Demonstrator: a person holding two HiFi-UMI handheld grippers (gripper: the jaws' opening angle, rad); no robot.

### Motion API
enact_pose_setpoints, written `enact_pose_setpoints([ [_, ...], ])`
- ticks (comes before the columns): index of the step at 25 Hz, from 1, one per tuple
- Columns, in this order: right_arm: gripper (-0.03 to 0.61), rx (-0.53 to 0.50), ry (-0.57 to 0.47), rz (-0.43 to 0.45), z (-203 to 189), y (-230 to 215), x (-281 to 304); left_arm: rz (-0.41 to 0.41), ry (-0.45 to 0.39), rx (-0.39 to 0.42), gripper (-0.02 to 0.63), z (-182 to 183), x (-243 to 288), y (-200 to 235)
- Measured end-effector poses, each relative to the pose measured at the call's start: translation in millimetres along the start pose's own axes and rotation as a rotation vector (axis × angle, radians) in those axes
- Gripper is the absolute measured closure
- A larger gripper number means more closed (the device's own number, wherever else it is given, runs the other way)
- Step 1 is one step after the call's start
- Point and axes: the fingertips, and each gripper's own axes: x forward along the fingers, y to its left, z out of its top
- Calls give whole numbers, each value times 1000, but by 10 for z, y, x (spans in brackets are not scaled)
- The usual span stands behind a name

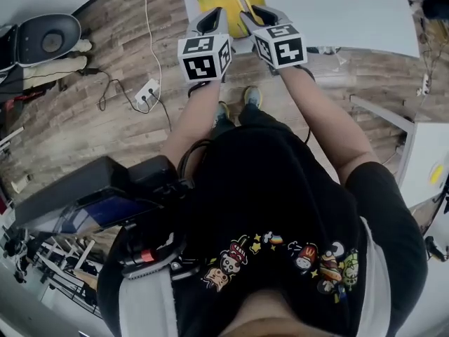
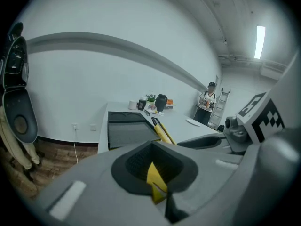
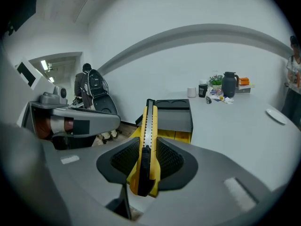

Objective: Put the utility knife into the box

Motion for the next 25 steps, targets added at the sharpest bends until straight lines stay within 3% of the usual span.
enact_pose_setpoints([
  [11,439,-117,104,54,-206,-27,369,43,40,-49,613,-211,173,151],
  [25,439,-189,215,80,-336,6,722,65,87,-80,613,-306,280,331],
])
